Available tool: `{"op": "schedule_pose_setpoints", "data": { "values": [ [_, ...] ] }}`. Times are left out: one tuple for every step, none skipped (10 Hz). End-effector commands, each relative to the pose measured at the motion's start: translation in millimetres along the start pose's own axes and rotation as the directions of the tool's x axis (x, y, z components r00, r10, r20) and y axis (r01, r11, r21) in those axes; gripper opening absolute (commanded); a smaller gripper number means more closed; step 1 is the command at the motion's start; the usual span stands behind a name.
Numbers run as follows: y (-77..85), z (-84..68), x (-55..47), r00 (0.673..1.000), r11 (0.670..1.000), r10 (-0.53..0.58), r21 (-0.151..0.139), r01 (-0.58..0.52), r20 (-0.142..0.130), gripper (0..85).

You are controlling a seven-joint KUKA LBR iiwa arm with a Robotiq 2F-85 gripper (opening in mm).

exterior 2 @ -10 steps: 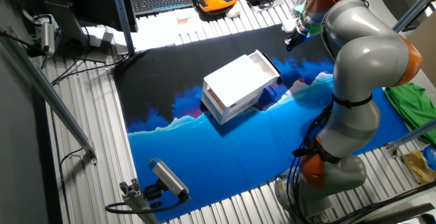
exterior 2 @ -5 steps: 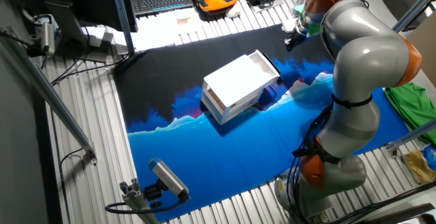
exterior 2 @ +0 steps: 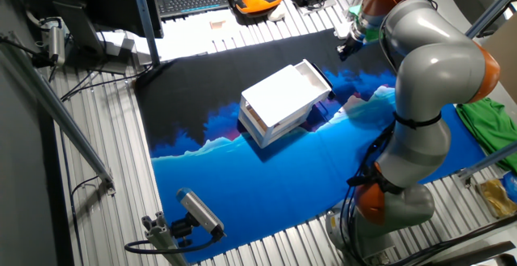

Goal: Grasp the handle and close the drawer

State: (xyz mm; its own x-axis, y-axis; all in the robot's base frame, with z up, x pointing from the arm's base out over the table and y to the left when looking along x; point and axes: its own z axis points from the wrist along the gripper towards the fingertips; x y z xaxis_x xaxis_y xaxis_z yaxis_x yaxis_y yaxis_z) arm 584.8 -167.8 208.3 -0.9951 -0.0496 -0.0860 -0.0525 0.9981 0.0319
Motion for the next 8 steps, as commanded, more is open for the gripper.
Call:
{"op": "schedule_pose_setpoints", "data": {
  "values": [
    [-0.1, -0.1, -0.1, 1.0, 1.0, 0.008, 0.01, -0.008, 0.003, 0.0],
    [-0.1, -0.1, -0.1, 1.0, 0.999, 0.015, 0.029, -0.015, 0.005, 0.0],
    [-0.1, -0.1, -0.1, 1.0, 1.0, 0.012, 0.019, -0.012, 0.0, 0.0],
    [-0.1, -0.1, -0.1, 1.0, 1.0, 0.011, 0.024, -0.011, 0.002, 0.0],
    [-0.1, -0.1, -0.1, 1.0, 1.0, 0.011, 0.025, -0.011, 0.004, 0.0],
    [-0.1, -0.1, -0.1, 1.0, 1.0, 0.002, 0.018, -0.002, -0.002, 0.0],
    [-0.1, -0.1, -0.1, 1.0, 1.0, -0.001, 0.006, 0.001, -0.011, 0.0],
    [-0.1, 0.1, -0.1, 1.0, 1.0, -0.003, 0.006, 0.003, -0.012, 0.0]
  ]
}}
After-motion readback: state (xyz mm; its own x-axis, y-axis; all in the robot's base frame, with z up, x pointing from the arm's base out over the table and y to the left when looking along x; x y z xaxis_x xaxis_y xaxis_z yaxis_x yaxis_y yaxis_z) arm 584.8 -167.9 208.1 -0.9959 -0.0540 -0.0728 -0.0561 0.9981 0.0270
